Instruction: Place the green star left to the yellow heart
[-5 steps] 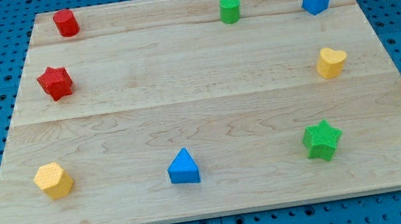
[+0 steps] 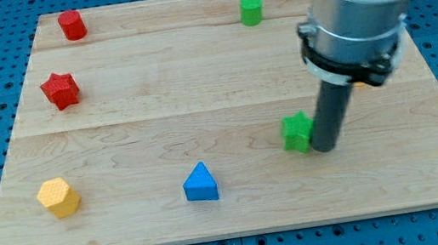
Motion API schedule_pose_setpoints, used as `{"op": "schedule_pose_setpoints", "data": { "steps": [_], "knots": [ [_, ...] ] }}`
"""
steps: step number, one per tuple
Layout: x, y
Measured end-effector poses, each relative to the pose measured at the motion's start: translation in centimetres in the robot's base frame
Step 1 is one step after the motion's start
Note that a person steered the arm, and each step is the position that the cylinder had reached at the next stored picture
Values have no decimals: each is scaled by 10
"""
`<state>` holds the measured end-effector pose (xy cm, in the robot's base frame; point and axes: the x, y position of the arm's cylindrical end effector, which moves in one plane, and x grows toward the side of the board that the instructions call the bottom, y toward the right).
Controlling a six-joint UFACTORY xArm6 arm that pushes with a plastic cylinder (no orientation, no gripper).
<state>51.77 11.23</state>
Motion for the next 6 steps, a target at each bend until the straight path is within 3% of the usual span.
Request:
{"op": "schedule_pose_setpoints", "data": {
  "steps": [2, 4, 5, 6],
  "knots": [
    [-32, -2],
    [-34, -3],
    [-10, 11],
    [40, -15]
  ]
}}
